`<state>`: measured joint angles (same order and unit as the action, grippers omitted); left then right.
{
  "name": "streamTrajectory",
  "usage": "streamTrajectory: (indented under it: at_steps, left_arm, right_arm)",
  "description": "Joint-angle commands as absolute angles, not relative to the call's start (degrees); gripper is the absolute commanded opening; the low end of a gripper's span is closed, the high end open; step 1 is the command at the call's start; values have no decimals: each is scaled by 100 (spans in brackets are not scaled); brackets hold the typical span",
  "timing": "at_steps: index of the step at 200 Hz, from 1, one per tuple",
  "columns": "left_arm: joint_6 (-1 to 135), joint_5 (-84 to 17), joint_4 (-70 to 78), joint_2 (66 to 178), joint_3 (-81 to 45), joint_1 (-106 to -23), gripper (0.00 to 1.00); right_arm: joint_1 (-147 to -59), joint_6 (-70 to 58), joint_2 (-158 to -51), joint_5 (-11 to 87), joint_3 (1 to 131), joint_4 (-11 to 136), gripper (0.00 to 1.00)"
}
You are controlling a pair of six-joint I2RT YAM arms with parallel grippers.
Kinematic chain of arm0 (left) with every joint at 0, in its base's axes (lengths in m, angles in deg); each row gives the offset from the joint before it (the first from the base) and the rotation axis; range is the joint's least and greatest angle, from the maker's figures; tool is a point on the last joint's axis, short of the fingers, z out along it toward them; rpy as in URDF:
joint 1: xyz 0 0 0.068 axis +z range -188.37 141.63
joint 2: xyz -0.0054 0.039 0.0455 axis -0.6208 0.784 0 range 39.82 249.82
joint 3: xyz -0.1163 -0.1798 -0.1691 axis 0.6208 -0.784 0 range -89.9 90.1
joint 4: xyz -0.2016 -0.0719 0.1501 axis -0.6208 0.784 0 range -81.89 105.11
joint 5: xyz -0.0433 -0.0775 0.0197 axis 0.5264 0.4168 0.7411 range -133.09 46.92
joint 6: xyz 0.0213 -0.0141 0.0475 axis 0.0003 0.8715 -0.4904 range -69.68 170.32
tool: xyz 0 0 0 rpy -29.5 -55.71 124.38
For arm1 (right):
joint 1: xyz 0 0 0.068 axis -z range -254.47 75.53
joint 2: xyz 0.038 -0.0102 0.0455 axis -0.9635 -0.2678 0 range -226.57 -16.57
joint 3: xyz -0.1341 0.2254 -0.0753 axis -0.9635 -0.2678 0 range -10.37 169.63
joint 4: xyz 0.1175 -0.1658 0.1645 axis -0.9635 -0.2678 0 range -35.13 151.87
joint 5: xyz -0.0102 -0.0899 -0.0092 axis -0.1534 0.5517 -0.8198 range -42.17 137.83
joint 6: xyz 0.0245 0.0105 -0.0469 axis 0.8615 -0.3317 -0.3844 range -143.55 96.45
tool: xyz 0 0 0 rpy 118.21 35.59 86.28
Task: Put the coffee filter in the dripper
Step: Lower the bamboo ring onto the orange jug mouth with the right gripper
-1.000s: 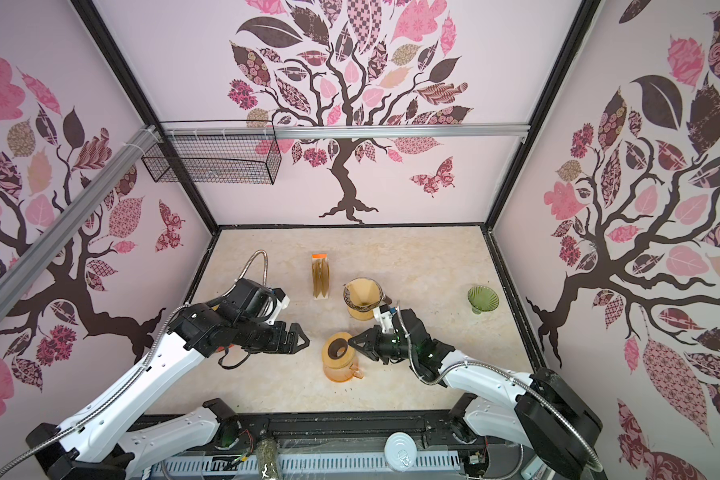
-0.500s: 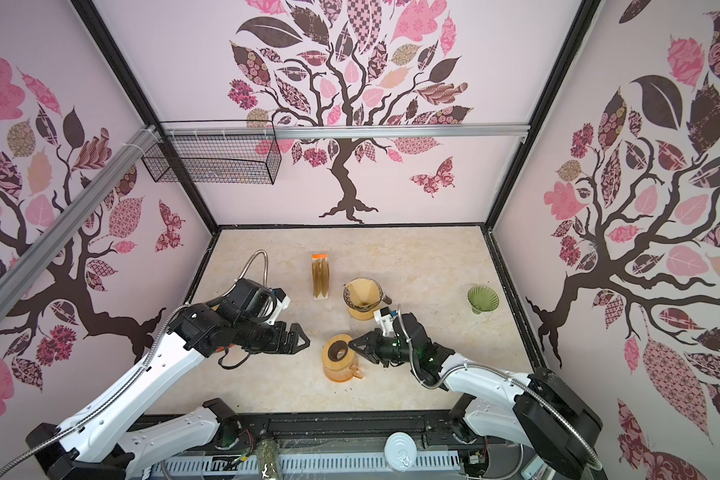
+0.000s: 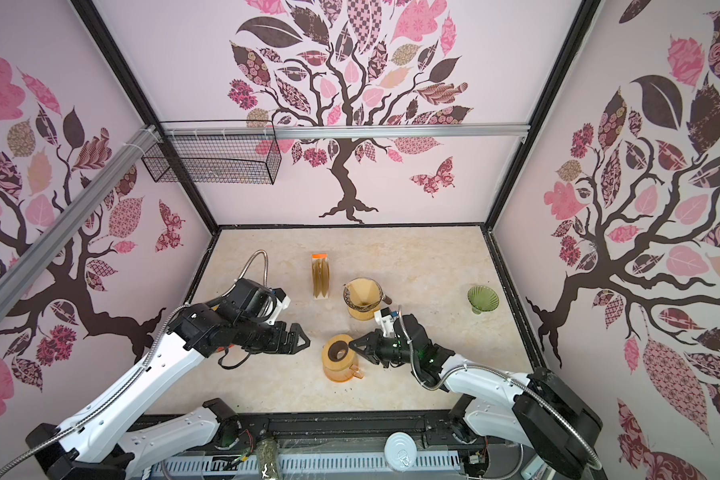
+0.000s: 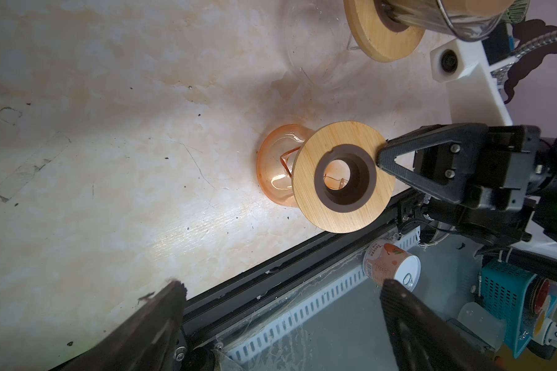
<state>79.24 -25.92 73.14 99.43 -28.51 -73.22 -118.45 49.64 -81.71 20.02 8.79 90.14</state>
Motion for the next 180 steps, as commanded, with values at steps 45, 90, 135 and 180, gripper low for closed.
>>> streamTrajectory:
  at_steps: [45, 90, 135, 180]
  left_arm:
    - [7905, -2567, 7209, 9906, -2894, -7292, 98]
    - [7905, -2564, 7222, 9915, -2864, -7291, 98]
    - [7914, -2546, 7225, 9923, -2850, -7291, 98]
    - [7907, -2524, 7226, 9945, -2837, -7291, 98]
  right_arm:
    - [-11877, 5010, -8235, 2105, 853, 8937, 11]
    - [-11884, 5000, -8309, 2110, 844, 8955, 15]
    - [-11885, 5009, -8293, 2138, 800, 8939, 20]
    - [-11884, 4993, -8292, 2138, 804, 8946, 24]
